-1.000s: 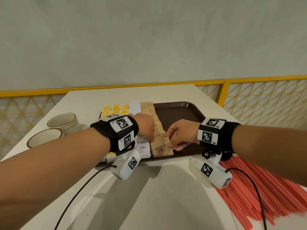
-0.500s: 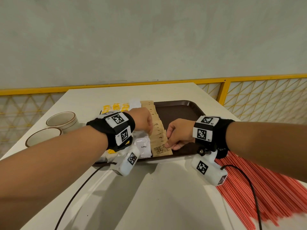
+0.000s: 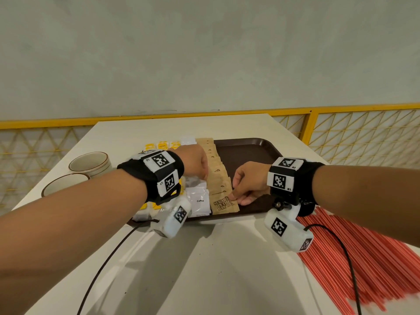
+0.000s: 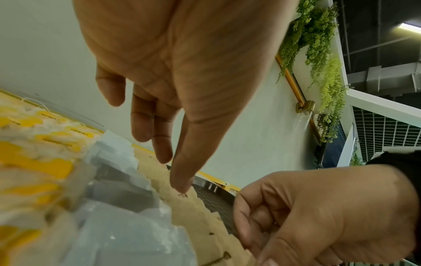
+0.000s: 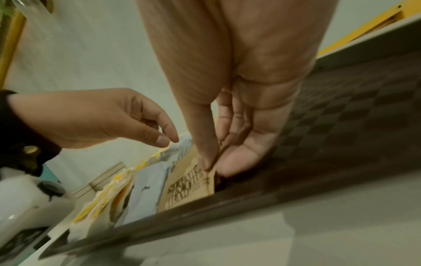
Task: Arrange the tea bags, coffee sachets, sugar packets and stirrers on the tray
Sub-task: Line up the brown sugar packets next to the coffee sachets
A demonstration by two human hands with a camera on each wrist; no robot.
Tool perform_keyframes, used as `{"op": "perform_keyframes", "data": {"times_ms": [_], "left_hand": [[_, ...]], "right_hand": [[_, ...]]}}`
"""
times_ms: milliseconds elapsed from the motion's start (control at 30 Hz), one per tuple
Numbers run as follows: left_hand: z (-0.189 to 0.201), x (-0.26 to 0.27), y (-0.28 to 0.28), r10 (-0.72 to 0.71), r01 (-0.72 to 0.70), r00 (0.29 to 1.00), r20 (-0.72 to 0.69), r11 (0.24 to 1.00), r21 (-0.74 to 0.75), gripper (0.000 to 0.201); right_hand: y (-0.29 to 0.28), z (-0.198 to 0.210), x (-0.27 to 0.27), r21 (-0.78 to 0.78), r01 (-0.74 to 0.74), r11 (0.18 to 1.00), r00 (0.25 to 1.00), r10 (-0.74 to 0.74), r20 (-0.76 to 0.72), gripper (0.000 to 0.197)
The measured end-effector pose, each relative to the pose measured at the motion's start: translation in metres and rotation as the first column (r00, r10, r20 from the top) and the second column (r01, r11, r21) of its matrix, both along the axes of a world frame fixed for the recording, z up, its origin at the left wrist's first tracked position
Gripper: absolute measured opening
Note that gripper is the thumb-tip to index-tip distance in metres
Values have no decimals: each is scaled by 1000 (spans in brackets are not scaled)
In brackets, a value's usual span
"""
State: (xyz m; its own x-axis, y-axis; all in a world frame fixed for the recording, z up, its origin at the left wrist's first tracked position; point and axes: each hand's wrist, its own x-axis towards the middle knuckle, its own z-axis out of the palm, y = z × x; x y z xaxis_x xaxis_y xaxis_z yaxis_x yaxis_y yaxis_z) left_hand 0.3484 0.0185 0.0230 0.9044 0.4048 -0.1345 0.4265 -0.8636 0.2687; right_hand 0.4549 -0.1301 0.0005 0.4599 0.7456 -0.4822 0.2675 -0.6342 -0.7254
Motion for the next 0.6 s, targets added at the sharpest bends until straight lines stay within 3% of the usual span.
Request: {"op": "perform_keyframes", "data": {"times_ms": [167,267,600], "left_hand": [[2,-5,7,12,-11,1000,29,1000,-24,11],[2,-6,10,27,-26,998,49,999,-22,12],[0,-10,12,45,-43,998,44,998,-41,15]], "right_hand": [[0,3,4,68,110,992,993,-112,32,9],[3,-1,7,136,98,986,993,-107,58,12],[8,-4,8,155,127,980,989,-137,59,17]]}}
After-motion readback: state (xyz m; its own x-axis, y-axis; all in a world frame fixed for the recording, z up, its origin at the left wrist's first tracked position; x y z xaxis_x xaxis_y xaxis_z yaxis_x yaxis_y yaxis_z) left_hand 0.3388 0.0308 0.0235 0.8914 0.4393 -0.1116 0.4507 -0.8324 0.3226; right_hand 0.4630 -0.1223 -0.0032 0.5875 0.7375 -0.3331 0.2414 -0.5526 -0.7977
